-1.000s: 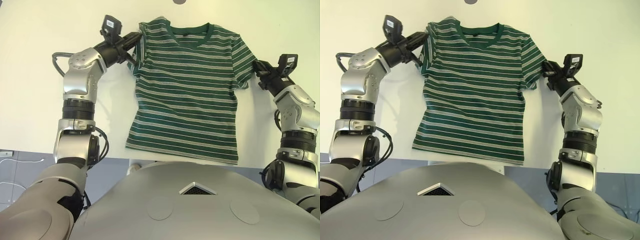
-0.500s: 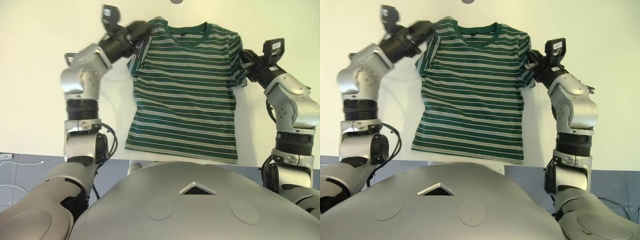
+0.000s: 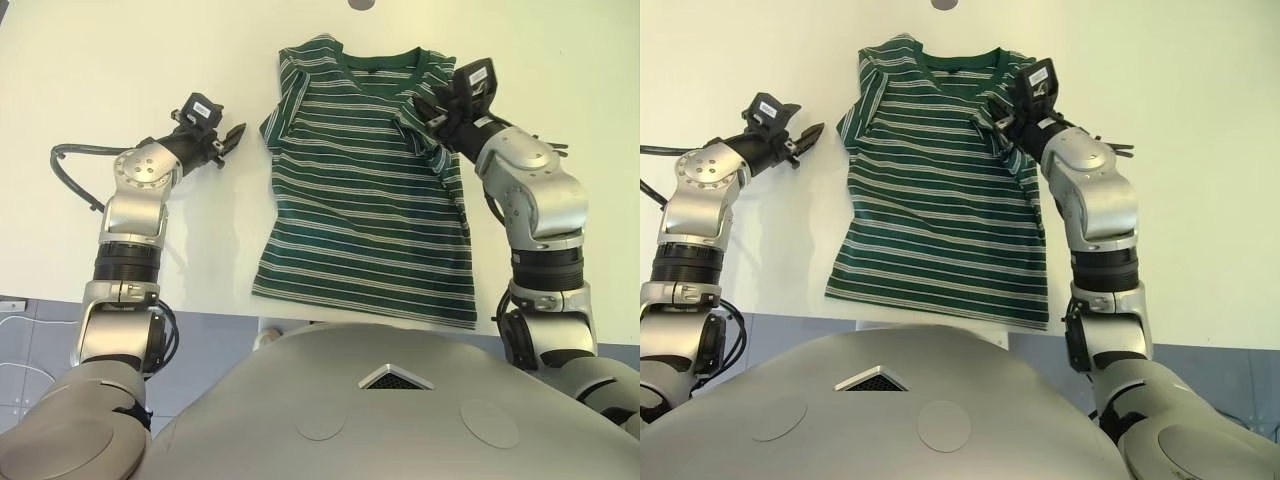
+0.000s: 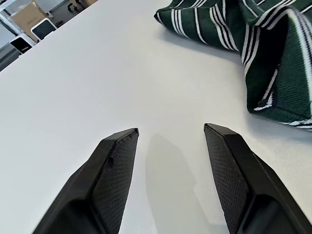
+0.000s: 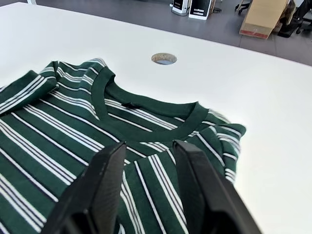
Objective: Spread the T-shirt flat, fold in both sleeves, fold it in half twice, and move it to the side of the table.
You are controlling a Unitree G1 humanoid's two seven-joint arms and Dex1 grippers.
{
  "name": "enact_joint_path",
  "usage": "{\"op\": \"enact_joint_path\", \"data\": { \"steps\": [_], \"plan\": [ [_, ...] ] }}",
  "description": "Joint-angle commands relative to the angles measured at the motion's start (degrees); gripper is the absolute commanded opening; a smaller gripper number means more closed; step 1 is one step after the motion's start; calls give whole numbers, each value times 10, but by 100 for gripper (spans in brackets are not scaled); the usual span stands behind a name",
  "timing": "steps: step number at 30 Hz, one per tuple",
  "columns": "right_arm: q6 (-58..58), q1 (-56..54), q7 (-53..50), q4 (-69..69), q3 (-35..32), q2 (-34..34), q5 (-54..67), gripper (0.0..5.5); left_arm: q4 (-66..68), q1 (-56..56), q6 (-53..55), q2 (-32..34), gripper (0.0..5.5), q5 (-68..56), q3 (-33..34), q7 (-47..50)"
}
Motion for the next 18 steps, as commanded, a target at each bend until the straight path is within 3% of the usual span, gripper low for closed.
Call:
{"op": "enact_joint_path", "data": {
  "steps": [1,7,13,18],
  "plan": [
    [-14,-9,5,-25,-17,4,7,175,5,8,12,-47,249,-5,-28,-9],
    [-33,29,12,-45,-32,-3,5,175,-106,11,69,-130,249,-100,36,41],
    [-47,96,59,-61,-24,-46,-2,175,-162,82,63,-100,249,-2,-62,45],
    [-65,108,88,-46,-34,-73,-5,175,-224,91,93,-131,249,-80,-56,6]
  ]
}}
